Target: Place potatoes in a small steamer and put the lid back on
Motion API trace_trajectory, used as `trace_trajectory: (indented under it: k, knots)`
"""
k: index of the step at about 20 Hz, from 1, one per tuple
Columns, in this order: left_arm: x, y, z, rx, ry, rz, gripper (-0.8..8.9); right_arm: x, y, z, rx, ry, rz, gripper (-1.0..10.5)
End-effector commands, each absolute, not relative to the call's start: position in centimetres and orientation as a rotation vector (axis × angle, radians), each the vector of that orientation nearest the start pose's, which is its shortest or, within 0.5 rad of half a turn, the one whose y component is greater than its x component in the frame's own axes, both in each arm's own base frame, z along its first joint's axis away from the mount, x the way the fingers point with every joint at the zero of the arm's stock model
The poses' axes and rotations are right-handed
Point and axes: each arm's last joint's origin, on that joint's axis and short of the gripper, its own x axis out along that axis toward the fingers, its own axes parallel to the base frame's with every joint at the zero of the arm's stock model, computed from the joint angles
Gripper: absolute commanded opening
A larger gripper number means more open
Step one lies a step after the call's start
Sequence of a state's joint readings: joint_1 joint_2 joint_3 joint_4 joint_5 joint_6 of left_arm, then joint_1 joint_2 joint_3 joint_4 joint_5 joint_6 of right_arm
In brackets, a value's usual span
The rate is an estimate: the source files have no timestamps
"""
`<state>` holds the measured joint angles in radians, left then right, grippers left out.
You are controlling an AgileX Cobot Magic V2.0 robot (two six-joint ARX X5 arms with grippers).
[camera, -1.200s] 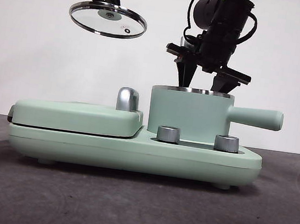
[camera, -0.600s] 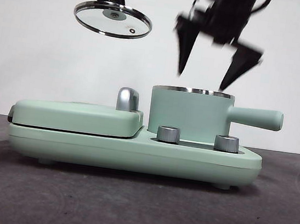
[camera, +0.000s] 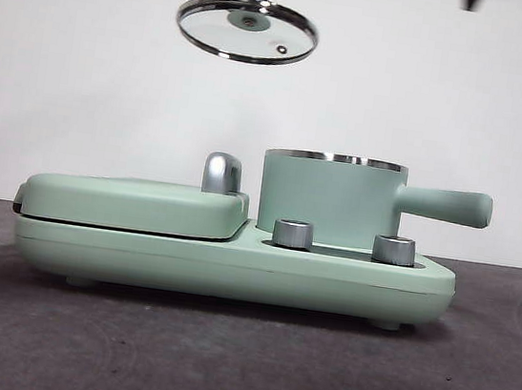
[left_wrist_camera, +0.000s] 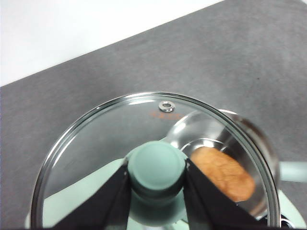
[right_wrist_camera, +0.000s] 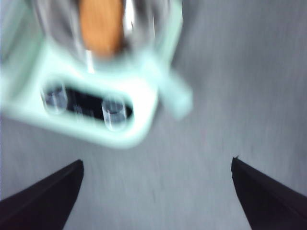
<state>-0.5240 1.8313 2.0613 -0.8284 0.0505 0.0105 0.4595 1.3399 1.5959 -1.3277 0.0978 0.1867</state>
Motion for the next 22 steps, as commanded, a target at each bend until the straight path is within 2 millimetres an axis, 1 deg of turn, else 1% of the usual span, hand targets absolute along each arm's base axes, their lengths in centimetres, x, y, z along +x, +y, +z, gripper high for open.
trace_trajectory:
  k: [1,3,7,9,11,13,17,19,22]
  knots:
    - [33.7,-21.1,42.4,0.146,0.539,-0.595,0.14,18.1,9.0,38.2,-0.114,0.979,0.257,4.9]
    - [33.6,-22.1,41.8,0.155,0.551,-0.616,0.14,16.4,8.2,37.0,-0.091,0.919,0.275,4.9]
    - [33.6,-25.2,39.8,0.189,0.586,-0.674,0.14,11.9,6.0,33.4,-0.003,0.769,0.320,4.9]
    - [33.7,-26.1,39.1,0.196,0.593,-0.689,0.14,10.0,5.0,32.0,0.030,0.723,0.321,4.9]
    - [33.8,-26.8,38.3,0.205,0.607,-0.698,0.14,8.3,4.1,31.4,0.064,0.687,0.320,4.9]
    - [34.1,-27.5,37.5,0.212,0.613,-0.707,0.14,7.0,3.4,31.4,0.098,0.643,0.322,4.9]
    - [35.0,-28.9,35.7,0.221,0.628,-0.717,0.14,5.6,2.7,31.7,0.135,0.583,0.328,4.9]
    - [35.3,-29.5,34.7,0.229,0.643,-0.721,0.14,5.4,2.6,31.5,0.137,0.596,0.324,4.9]
    - [35.8,-30.1,33.8,0.227,0.634,-0.725,0.14,5.3,2.6,31.4,0.133,0.609,0.321,4.9]
